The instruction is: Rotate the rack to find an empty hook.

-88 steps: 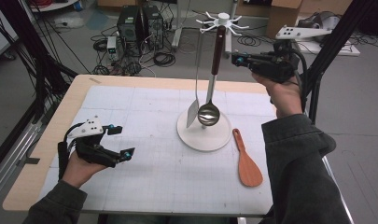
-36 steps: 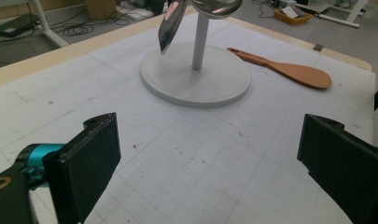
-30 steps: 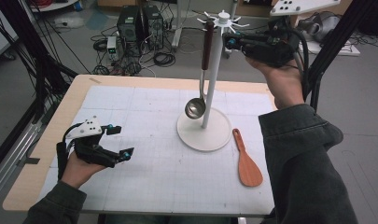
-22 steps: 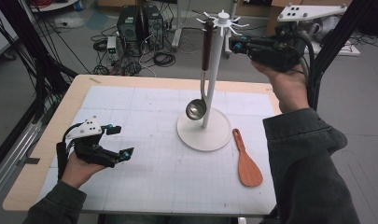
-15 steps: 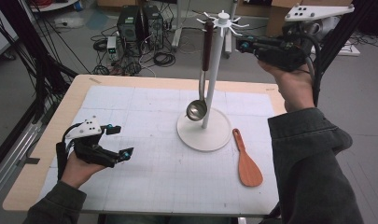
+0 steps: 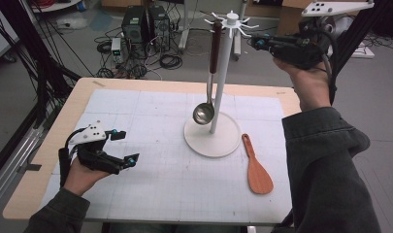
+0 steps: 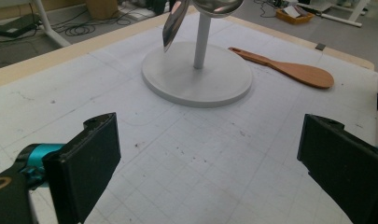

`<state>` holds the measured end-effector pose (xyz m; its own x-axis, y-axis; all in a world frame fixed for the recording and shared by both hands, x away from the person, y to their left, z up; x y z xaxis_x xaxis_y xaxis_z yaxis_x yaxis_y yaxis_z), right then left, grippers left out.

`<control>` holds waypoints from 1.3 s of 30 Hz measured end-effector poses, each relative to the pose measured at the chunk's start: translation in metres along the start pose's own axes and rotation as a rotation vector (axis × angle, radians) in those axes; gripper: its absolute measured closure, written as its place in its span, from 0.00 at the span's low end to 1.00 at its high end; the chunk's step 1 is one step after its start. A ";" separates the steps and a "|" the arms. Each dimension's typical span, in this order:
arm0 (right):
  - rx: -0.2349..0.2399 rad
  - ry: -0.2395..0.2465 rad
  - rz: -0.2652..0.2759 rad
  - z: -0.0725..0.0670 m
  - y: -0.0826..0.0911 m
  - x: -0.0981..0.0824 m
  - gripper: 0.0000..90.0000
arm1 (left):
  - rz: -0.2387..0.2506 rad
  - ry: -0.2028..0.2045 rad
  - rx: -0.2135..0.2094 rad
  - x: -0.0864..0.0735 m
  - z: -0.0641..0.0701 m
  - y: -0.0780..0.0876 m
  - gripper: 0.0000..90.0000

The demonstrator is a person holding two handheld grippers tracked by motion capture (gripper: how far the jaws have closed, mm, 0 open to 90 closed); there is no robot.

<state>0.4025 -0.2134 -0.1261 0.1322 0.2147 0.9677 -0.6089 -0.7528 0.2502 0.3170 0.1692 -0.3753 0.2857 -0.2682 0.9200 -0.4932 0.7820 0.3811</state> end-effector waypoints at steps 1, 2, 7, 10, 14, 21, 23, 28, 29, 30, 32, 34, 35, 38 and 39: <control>0.000 -0.001 0.000 0.000 0.000 0.000 1.00 | 0.000 -0.002 0.001 0.000 0.000 0.000 0.07; 0.002 -0.003 0.001 -0.001 -0.001 0.001 1.00 | -0.001 -0.002 0.002 0.000 0.000 0.001 0.07; 0.024 0.014 0.014 -0.010 -0.005 0.004 1.00 | 0.000 -0.001 0.003 0.000 -0.001 0.001 0.07; 0.034 0.027 0.012 -0.016 -0.008 0.005 1.00 | 0.000 -0.001 0.004 0.000 -0.001 0.001 0.07; 0.035 0.035 0.014 -0.020 -0.010 0.007 1.00 | 0.005 0.000 0.006 0.000 0.000 0.001 0.07; 0.039 0.041 0.015 -0.027 -0.015 0.008 1.00 | 0.005 0.000 0.006 0.000 0.000 0.001 0.07; 0.040 0.049 0.011 -0.029 -0.016 0.009 1.00 | 0.006 0.000 0.006 0.000 0.000 0.001 0.07; 0.041 0.058 0.009 -0.034 -0.020 0.011 1.00 | 0.005 0.000 0.004 0.000 0.000 0.001 0.07; 0.041 0.062 0.011 -0.034 -0.021 0.012 1.00 | 0.004 -0.001 0.004 0.000 0.000 0.001 0.07; 0.042 0.062 0.010 -0.034 -0.022 0.012 1.00 | 0.005 -0.002 0.005 0.000 -0.001 0.001 0.07; 0.039 0.066 0.009 -0.035 -0.023 0.012 1.00 | 0.008 -0.001 0.006 0.001 -0.001 0.001 0.07; 0.037 0.071 0.009 -0.036 -0.025 0.013 1.00 | 0.008 -0.002 0.005 0.001 -0.001 0.001 0.07; 0.038 0.069 0.006 -0.036 -0.025 0.013 1.00 | 0.009 -0.001 0.006 0.001 -0.001 0.001 0.07; 0.037 0.075 0.004 -0.037 -0.027 0.013 1.00 | 0.011 0.003 0.007 0.001 -0.001 0.001 0.07; 0.040 0.075 0.001 -0.037 -0.028 0.012 1.00 | 0.010 0.003 0.005 0.000 -0.002 0.001 0.07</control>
Point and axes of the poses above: each handheld gripper's, and its own axes: y roughly backward along the jaws, x roughly out of its top, z roughly to its right, the point moved 6 cm from there along -y, roughly forward along the jaws, and after that the axes turned 1 degree about -x, right-handed, at the moved point
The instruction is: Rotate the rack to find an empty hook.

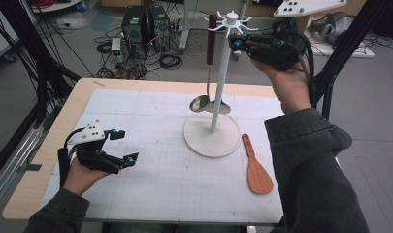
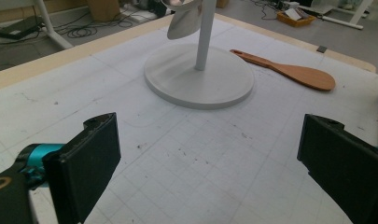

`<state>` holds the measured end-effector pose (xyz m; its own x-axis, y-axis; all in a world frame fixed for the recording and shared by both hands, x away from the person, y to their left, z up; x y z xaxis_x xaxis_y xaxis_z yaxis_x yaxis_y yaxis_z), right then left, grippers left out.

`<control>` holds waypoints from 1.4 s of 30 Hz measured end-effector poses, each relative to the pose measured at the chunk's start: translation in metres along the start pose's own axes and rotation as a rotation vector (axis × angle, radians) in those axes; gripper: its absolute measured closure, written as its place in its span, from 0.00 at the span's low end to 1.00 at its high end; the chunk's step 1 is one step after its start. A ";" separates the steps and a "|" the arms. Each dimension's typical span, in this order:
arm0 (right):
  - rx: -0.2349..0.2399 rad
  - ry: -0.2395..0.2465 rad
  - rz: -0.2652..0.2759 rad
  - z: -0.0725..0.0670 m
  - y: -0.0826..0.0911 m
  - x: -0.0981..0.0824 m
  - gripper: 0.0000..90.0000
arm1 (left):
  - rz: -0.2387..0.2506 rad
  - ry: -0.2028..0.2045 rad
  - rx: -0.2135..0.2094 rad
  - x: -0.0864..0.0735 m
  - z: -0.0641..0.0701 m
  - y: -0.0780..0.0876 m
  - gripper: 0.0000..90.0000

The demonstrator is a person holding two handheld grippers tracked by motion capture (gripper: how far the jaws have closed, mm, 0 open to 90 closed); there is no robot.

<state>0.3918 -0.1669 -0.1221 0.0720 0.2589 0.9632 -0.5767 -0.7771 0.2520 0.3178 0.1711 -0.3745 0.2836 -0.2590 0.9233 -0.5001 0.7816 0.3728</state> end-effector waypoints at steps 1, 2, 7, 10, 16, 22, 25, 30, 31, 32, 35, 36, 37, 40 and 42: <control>0.000 0.006 -0.001 0.000 0.000 0.000 1.00 | -0.001 0.001 -0.001 0.000 0.000 0.000 0.07; 0.000 0.003 -0.003 0.000 0.000 0.000 1.00 | 0.000 0.003 -0.002 0.000 0.000 0.000 0.07; 0.029 -0.001 -0.001 -0.003 0.001 -0.002 0.97 | 0.000 0.005 0.002 -0.001 -0.001 -0.001 0.07; 0.041 -0.014 -0.001 -0.004 0.002 -0.007 0.91 | -0.003 0.003 0.005 -0.002 -0.002 0.000 0.07; 0.047 -0.041 -0.008 -0.007 0.002 -0.025 0.80 | -0.003 -0.001 0.016 -0.002 -0.004 0.002 0.07; 0.030 -0.071 -0.032 -0.006 0.005 -0.048 0.68 | -0.007 -0.003 0.020 -0.003 -0.006 0.002 0.07; 0.030 -0.089 -0.033 -0.004 0.008 -0.060 0.66 | -0.008 -0.003 0.022 -0.003 -0.006 0.002 0.07; 0.031 -0.115 -0.055 -0.004 0.009 -0.078 0.61 | -0.008 0.000 0.020 -0.003 -0.005 0.001 0.07; 0.030 -0.116 -0.056 -0.004 0.009 -0.081 0.59 | -0.008 -0.002 0.020 -0.003 -0.005 0.001 0.07; 0.030 -0.121 -0.058 -0.004 0.009 -0.083 0.58 | -0.008 -0.002 0.020 -0.003 -0.005 0.001 0.07; 0.025 -0.131 -0.060 -0.004 0.010 -0.090 0.55 | -0.009 -0.002 0.019 -0.004 -0.004 0.001 0.07; 0.021 -0.132 -0.060 -0.004 0.011 -0.092 0.54 | -0.010 -0.002 0.019 -0.004 -0.004 0.001 0.07; 0.020 -0.139 -0.063 -0.005 0.011 -0.094 0.54 | -0.010 -0.002 0.019 -0.004 -0.004 0.001 0.07; 0.013 -0.139 -0.072 -0.004 0.011 -0.103 0.51 | -0.015 -0.003 0.021 -0.005 -0.005 0.001 0.07; 0.012 -0.153 -0.084 -0.004 0.011 -0.110 0.50 | -0.014 -0.003 0.022 -0.005 -0.005 0.001 0.07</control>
Point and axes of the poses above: each handheld gripper's, and its own axes: y roughly backward along the jaws, x roughly out of its top, z roughly to its right, the point moved 6 cm from there along -y, roughly forward along the jaws, and after that the axes turned 1 degree about -x, right-handed, at the moved point
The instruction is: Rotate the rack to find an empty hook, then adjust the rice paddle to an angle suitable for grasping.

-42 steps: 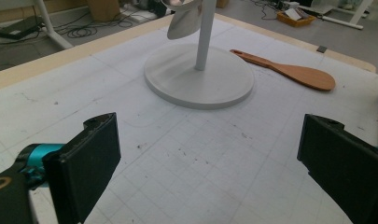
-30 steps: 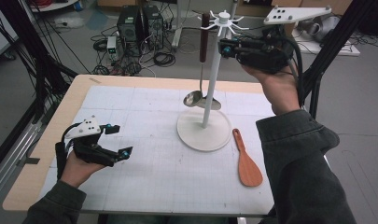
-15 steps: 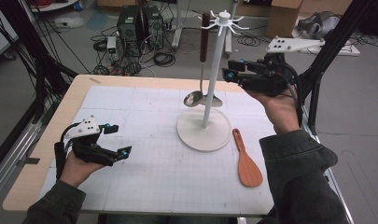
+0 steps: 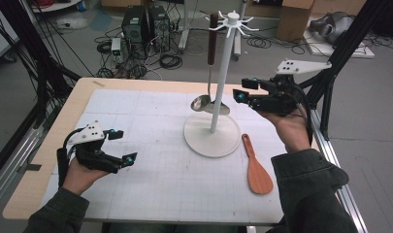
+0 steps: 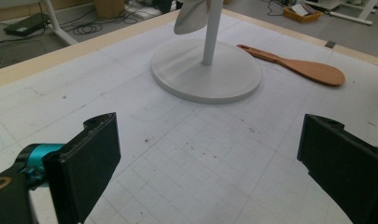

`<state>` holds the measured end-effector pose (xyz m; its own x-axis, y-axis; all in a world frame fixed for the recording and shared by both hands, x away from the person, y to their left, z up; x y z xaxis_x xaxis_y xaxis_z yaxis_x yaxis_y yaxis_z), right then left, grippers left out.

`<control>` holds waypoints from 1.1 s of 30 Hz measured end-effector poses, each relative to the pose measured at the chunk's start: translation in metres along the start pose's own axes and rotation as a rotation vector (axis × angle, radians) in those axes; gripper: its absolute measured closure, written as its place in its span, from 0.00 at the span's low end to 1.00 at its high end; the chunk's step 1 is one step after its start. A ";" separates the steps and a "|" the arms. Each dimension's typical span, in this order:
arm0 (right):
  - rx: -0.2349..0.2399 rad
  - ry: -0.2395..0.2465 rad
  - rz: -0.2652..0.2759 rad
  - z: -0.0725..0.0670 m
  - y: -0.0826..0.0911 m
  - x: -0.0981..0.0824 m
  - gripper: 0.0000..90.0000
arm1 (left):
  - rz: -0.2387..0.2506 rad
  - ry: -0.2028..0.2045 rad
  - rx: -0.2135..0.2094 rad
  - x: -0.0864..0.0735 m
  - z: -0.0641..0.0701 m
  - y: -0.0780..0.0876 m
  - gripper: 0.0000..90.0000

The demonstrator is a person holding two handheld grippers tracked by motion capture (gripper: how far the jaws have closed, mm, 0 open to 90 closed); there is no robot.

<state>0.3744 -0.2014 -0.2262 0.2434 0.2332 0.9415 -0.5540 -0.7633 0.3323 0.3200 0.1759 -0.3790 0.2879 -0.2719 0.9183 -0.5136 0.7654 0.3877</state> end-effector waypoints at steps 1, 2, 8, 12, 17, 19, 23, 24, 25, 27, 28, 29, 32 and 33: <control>-0.001 -0.004 -0.003 0.001 -0.001 -0.004 0.49 | 0.000 0.001 -0.001 0.000 0.000 0.000 0.07; -0.001 -0.013 -0.009 0.001 -0.001 -0.008 0.49 | 0.000 0.000 -0.002 0.000 0.000 0.000 0.07; -0.011 -0.029 -0.023 0.003 -0.002 -0.023 0.43 | -0.011 -0.010 -0.002 -0.001 -0.001 -0.001 0.07; -0.025 -0.042 -0.036 0.006 -0.003 -0.035 0.40 | -0.013 -0.012 -0.002 -0.002 0.000 -0.001 0.07; -0.034 -0.067 -0.062 0.006 -0.009 -0.055 0.36 | -0.016 -0.016 0.004 -0.003 0.001 0.000 0.07; -0.038 -0.072 -0.067 0.005 -0.010 -0.061 0.34 | -0.012 -0.012 0.006 -0.002 0.001 0.000 0.07; -0.041 -0.081 -0.073 0.005 -0.010 -0.070 0.33 | -0.015 -0.016 0.011 -0.003 0.002 0.001 0.07; -0.039 -0.081 -0.071 0.005 -0.010 -0.072 0.33 | -0.016 -0.017 0.012 -0.003 0.002 0.000 0.07; -0.043 -0.082 -0.073 0.005 -0.009 -0.075 0.33 | -0.017 -0.019 0.013 -0.003 0.002 0.000 0.07; -0.041 -0.089 -0.069 0.005 -0.008 -0.079 0.33 | -0.021 -0.021 0.014 -0.004 0.002 0.000 0.07; -0.042 -0.092 -0.066 0.005 -0.008 -0.081 0.33 | -0.022 -0.022 0.015 -0.004 0.002 -0.001 0.07; -0.045 -0.096 -0.066 0.005 -0.007 -0.084 0.33 | -0.026 -0.022 0.013 -0.004 0.002 -0.001 0.07; -0.048 -0.109 -0.065 0.006 -0.005 -0.091 0.32 | -0.029 -0.022 0.014 -0.006 0.002 -0.002 0.07; -0.051 -0.110 -0.066 0.006 -0.005 -0.093 0.32 | -0.029 -0.020 0.016 -0.006 0.002 -0.002 0.07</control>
Point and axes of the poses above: each handheld gripper's, and its own axes: y roughly backward along the jaws, x roughly out of its top, z roughly to its right, the point moved 6 cm from there along -y, roughly forward along the jaws, and after that the axes turned 1 degree about -x, right-handed, at the moved point
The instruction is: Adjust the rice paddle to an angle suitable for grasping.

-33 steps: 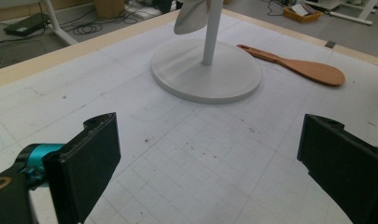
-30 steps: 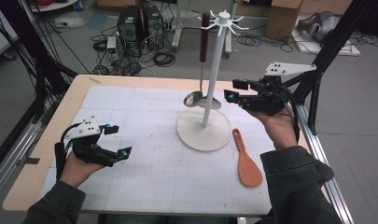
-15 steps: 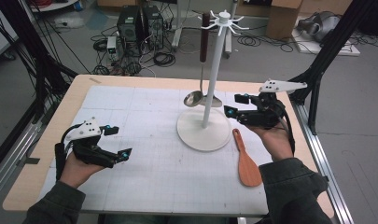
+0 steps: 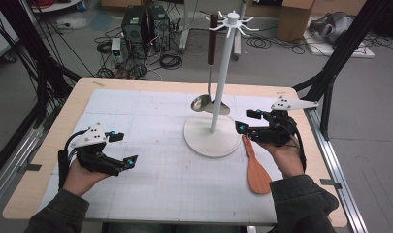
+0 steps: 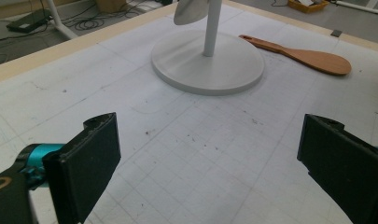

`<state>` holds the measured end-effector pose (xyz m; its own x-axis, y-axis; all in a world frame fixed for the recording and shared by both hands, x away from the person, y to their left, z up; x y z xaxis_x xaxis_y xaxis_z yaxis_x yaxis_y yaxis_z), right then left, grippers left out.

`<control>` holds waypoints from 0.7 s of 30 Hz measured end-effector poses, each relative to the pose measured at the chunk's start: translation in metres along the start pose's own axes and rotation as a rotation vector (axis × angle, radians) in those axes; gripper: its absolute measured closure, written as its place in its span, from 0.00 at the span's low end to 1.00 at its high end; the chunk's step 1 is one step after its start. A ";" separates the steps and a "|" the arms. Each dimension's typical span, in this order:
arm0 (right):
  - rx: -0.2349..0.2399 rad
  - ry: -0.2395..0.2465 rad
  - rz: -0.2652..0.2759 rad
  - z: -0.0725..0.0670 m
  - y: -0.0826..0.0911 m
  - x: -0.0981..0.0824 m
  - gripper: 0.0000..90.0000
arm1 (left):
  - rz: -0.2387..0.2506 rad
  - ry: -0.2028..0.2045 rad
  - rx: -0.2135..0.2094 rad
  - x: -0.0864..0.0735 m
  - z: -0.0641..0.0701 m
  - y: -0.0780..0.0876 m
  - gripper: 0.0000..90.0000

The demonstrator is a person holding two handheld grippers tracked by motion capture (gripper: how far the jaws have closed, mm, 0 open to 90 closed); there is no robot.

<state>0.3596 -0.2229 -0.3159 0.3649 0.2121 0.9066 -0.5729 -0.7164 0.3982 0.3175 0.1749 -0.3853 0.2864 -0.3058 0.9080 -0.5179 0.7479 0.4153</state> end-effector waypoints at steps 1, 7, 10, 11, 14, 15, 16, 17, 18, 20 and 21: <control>0.000 -0.002 0.000 0.001 0.000 -0.002 0.32 | 0.001 0.004 0.000 0.000 0.000 0.000 0.07; -0.012 -0.024 0.002 0.004 0.000 -0.014 0.30 | 0.006 0.009 0.007 -0.002 -0.001 0.001 0.07; -0.015 -0.033 -0.004 0.005 -0.001 -0.021 0.30 | 0.000 0.005 0.008 -0.004 -0.002 0.001 0.07; -0.015 -0.034 -0.006 0.006 -0.001 -0.023 0.30 | 0.003 0.006 0.010 -0.004 -0.001 0.001 0.07; -0.017 -0.045 -0.015 0.008 -0.001 -0.029 0.30 | 0.002 0.009 0.006 -0.005 -0.001 0.001 0.07; -0.019 -0.045 -0.015 0.009 -0.001 -0.032 0.30 | -0.004 0.004 0.005 -0.006 -0.001 0.001 0.07; -0.021 -0.048 -0.019 0.010 -0.001 -0.034 0.30 | 0.000 0.010 0.006 -0.006 -0.001 0.001 0.07; -0.023 -0.052 -0.021 0.011 -0.001 -0.036 0.30 | -0.002 0.007 0.008 -0.006 -0.001 0.001 0.07; -0.024 -0.058 -0.028 0.011 -0.002 -0.038 0.29 | -0.005 0.005 0.008 -0.007 -0.001 0.001 0.07; -0.027 -0.064 -0.035 0.012 -0.001 -0.042 0.29 | -0.003 0.004 0.009 -0.007 -0.001 0.000 0.07; -0.034 -0.059 -0.037 0.013 -0.001 -0.043 0.29 | 0.001 0.010 0.010 -0.007 -0.001 0.000 0.07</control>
<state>0.3542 -0.2396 -0.3573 0.4284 0.1976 0.8817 -0.5822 -0.6859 0.4365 0.3158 0.1777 -0.3917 0.2941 -0.2989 0.9078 -0.5264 0.7421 0.4149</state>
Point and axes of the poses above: each handheld gripper's, and its own axes: y roughly backward along the jaws, x roughly out of its top, z roughly to its right, the point moved 6 cm from there along -y, roughly forward along the jaws, and after that the axes turned 1 degree about -x, right-handed, at the moved point
